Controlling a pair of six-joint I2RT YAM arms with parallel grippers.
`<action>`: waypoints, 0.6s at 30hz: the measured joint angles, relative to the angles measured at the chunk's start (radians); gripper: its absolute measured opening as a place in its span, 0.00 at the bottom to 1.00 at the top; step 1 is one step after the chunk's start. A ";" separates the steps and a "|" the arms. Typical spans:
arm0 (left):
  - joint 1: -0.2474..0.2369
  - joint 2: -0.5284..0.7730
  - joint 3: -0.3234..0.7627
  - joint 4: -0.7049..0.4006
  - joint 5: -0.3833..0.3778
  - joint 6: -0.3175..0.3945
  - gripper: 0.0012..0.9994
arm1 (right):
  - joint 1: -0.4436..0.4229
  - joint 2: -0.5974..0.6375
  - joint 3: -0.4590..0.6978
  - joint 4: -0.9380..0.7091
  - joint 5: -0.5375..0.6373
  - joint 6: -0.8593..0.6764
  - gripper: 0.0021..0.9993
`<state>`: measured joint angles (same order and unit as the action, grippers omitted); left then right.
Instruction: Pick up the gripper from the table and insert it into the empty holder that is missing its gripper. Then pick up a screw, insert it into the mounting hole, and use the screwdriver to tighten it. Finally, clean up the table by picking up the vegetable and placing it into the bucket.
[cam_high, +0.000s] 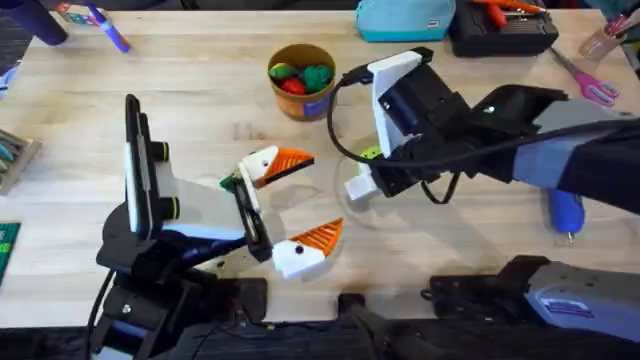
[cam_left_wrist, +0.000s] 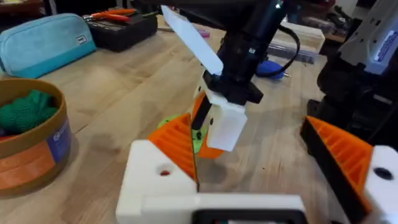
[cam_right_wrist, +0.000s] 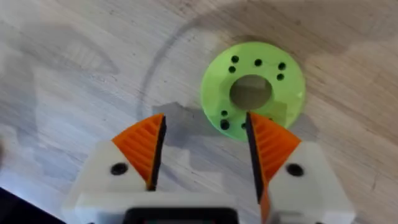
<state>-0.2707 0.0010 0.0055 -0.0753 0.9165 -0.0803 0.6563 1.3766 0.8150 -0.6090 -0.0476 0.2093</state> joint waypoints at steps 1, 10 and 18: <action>0.000 0.000 0.000 0.000 0.000 0.000 0.99 | 0.000 0.000 0.000 0.000 0.002 0.000 0.70; 0.000 0.000 0.000 0.000 0.000 0.000 0.99 | 0.000 0.000 0.000 0.000 0.038 0.000 0.53; 0.000 0.000 0.000 0.000 0.000 0.000 0.99 | 0.000 0.000 0.000 0.000 0.051 0.001 0.30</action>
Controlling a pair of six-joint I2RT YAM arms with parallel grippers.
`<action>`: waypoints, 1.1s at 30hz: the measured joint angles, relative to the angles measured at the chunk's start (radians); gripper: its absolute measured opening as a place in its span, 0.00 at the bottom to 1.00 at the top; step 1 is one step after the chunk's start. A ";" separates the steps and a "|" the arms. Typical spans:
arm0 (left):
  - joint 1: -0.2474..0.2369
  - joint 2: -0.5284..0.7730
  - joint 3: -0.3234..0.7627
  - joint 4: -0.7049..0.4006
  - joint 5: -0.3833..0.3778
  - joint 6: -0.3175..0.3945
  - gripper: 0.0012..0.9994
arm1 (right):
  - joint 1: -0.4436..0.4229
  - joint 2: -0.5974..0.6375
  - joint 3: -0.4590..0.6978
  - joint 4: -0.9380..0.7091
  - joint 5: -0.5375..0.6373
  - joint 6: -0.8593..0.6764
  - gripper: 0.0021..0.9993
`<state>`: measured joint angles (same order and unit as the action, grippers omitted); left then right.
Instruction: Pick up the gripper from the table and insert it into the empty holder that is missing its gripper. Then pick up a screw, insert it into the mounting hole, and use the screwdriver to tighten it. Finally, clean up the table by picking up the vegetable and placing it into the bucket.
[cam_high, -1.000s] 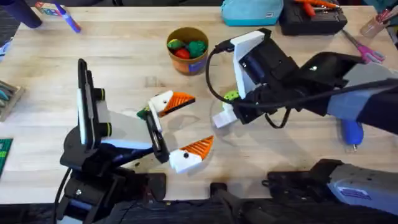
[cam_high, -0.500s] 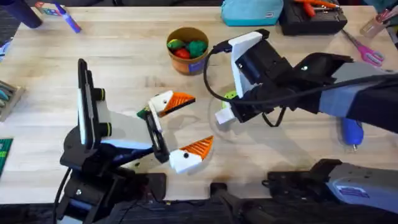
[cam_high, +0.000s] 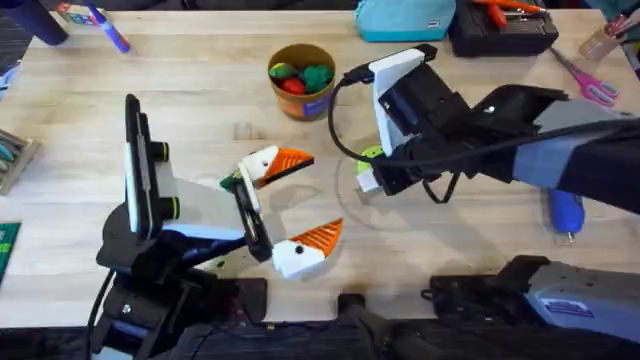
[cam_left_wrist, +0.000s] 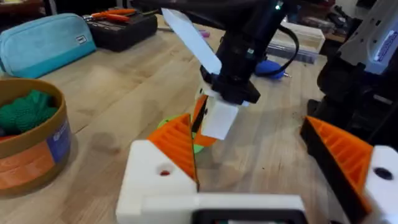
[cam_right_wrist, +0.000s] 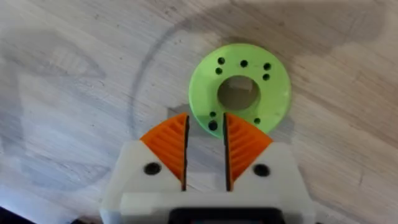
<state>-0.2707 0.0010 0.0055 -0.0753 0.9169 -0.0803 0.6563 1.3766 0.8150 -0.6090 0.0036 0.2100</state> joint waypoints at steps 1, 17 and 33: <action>0.000 0.000 0.000 0.000 0.000 0.000 0.99 | 0.000 0.000 0.000 0.000 0.000 0.000 0.29; 0.000 0.000 0.000 0.000 0.000 0.000 0.99 | 0.000 0.004 0.000 -0.009 0.022 0.000 0.23; 0.000 0.000 0.000 0.000 0.000 0.000 0.99 | 0.000 0.018 0.000 0.003 0.034 0.000 0.01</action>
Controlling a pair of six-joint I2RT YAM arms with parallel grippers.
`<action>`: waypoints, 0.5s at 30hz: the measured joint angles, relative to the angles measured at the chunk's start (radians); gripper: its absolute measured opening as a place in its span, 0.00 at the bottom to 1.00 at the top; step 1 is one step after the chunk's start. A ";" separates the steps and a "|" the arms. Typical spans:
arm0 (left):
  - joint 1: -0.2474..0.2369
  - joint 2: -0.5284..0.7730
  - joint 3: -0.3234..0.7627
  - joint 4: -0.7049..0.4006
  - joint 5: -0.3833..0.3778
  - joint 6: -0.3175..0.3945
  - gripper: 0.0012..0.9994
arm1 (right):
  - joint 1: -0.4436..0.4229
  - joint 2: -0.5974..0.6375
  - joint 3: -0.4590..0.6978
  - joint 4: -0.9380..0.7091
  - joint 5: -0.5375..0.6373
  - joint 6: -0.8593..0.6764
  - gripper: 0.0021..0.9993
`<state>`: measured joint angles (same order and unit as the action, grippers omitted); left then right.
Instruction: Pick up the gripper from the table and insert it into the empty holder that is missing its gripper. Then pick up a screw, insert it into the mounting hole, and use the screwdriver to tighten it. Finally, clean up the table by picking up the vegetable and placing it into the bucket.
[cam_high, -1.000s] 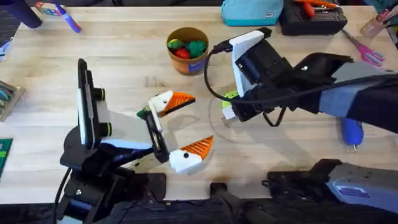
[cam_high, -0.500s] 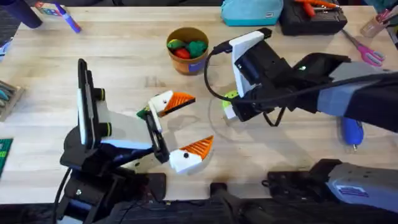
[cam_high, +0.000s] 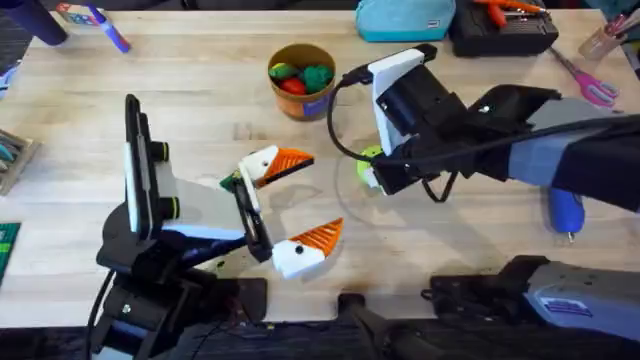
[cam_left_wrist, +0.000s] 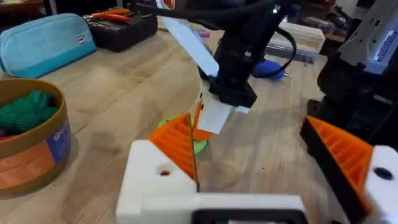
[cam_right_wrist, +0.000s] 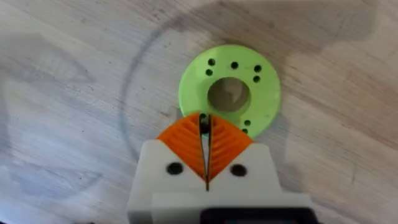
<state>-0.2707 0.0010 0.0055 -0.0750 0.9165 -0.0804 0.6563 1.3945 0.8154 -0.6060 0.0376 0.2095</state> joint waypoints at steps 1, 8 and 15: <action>0.000 0.000 0.000 0.000 0.000 0.000 0.99 | 0.000 0.000 0.000 0.000 0.000 0.000 0.01; 0.000 0.000 0.000 0.000 0.000 0.000 0.99 | 0.000 0.007 0.010 -0.006 0.000 0.000 0.01; 0.000 0.000 0.000 0.000 0.000 0.000 0.99 | 0.000 0.013 0.017 -0.011 0.000 0.000 0.00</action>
<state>-0.2707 0.0010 0.0055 -0.0753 0.9165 -0.0803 0.6563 1.4075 0.8326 -0.6166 0.0372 0.2092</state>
